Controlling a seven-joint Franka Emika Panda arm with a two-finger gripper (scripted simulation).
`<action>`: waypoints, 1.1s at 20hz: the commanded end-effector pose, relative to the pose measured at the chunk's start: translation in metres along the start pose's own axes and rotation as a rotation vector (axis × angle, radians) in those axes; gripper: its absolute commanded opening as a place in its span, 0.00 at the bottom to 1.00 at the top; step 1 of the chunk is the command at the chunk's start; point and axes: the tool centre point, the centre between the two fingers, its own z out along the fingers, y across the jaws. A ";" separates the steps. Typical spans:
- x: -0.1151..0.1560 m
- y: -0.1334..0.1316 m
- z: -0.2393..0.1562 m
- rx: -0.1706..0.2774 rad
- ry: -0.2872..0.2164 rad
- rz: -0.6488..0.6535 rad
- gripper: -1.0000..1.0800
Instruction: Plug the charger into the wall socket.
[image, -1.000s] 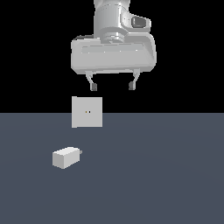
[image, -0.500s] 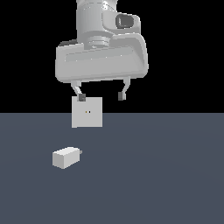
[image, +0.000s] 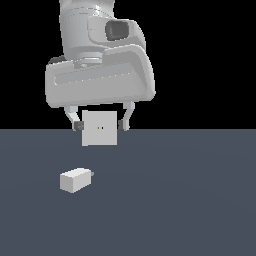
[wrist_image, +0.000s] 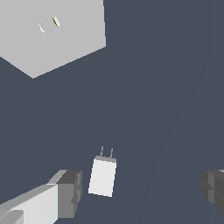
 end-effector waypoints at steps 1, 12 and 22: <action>-0.006 -0.005 0.006 -0.003 0.017 0.026 0.96; -0.024 -0.023 0.028 -0.018 0.076 0.117 0.96; -0.030 -0.031 0.037 -0.026 0.099 0.153 0.96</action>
